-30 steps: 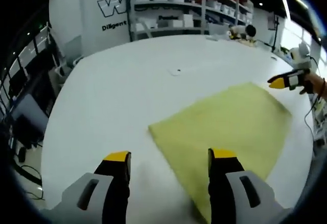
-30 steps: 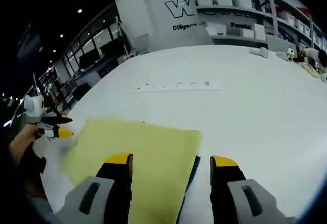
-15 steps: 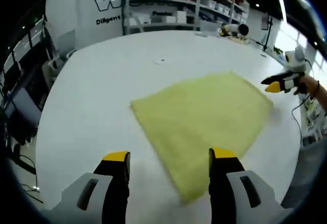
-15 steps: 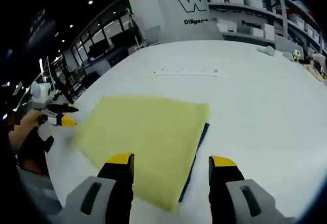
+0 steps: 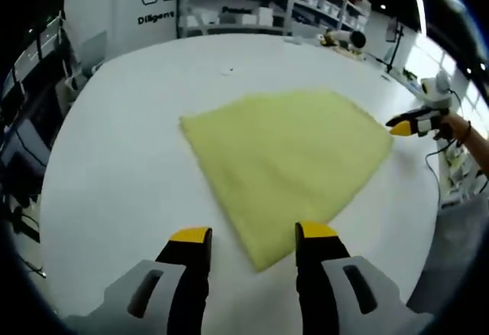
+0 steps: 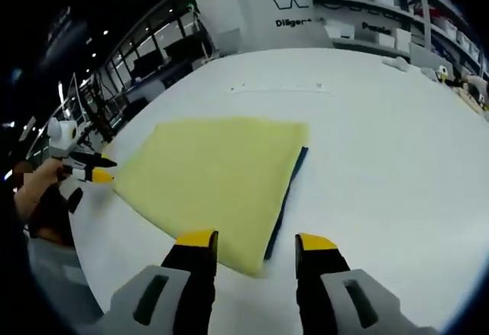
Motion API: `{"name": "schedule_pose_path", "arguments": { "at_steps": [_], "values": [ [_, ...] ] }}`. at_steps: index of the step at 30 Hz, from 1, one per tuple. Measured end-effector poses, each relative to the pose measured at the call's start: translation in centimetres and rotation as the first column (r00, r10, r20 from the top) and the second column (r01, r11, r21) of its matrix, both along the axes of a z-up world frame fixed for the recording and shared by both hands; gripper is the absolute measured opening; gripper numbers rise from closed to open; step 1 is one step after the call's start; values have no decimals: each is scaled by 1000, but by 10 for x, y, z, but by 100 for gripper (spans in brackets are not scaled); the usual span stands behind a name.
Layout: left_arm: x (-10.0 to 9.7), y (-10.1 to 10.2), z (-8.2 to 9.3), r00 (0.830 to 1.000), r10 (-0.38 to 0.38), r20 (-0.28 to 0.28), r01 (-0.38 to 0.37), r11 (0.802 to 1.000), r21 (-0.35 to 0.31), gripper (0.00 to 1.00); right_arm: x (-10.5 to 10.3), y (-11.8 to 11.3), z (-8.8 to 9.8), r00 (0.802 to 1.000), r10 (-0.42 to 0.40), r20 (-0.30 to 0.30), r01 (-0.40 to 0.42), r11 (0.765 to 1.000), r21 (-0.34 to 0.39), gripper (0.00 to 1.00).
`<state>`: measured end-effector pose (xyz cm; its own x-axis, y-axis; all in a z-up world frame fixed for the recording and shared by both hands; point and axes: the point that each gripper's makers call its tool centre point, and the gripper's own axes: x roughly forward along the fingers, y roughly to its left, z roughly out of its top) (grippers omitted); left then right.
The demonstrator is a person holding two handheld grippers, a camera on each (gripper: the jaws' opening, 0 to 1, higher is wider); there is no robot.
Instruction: Fold the garment on the visible template until the final outline fits inside the template.
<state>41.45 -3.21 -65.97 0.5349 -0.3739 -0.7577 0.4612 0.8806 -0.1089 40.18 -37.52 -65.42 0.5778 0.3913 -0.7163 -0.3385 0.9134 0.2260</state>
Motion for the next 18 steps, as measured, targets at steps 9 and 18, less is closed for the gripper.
{"name": "schedule_pose_path", "arguments": {
  "at_steps": [9,18],
  "values": [
    [-12,-8,-11,999,4,-46,-6,998,-64,23,-4,-4,-6,1000,18,16,-17,998,-53,4],
    [-17,-6,-13,999,-2,-44,-1,998,-65,6,-8,-3,-13,1000,27,-2,-27,998,-48,0]
  ]
}}
